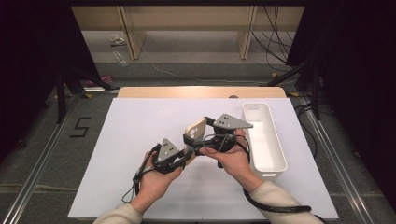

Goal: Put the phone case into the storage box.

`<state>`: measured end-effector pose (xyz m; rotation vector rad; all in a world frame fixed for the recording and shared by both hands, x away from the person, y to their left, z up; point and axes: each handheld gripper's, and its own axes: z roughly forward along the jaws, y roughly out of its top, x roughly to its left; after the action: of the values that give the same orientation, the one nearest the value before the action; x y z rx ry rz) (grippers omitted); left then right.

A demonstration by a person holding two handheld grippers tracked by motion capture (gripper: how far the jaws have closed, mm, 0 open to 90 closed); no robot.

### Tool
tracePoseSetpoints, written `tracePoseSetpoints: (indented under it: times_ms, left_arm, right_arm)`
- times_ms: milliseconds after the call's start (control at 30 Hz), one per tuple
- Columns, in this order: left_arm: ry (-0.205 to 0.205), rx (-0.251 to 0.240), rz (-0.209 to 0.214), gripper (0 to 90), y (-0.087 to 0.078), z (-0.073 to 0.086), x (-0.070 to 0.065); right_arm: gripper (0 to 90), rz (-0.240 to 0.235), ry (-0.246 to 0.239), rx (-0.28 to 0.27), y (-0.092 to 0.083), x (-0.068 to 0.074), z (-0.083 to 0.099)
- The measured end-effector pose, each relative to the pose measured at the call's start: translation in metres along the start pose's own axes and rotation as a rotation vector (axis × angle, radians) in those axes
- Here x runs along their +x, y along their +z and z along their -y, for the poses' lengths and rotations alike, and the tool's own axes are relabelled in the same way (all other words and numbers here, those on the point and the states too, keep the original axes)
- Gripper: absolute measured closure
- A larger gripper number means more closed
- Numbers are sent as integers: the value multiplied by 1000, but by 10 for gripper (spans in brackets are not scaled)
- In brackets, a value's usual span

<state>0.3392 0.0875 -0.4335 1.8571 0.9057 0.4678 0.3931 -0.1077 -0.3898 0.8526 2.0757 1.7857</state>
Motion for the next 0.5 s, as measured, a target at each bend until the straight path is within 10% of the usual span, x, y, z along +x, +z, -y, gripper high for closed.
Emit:
tracePoseSetpoints:
  times_ms: [500]
  left_arm:
    - [-6,-7,5,789,1,1,0]
  right_arm:
    - [113,17,-5,-11,-1,2,1]
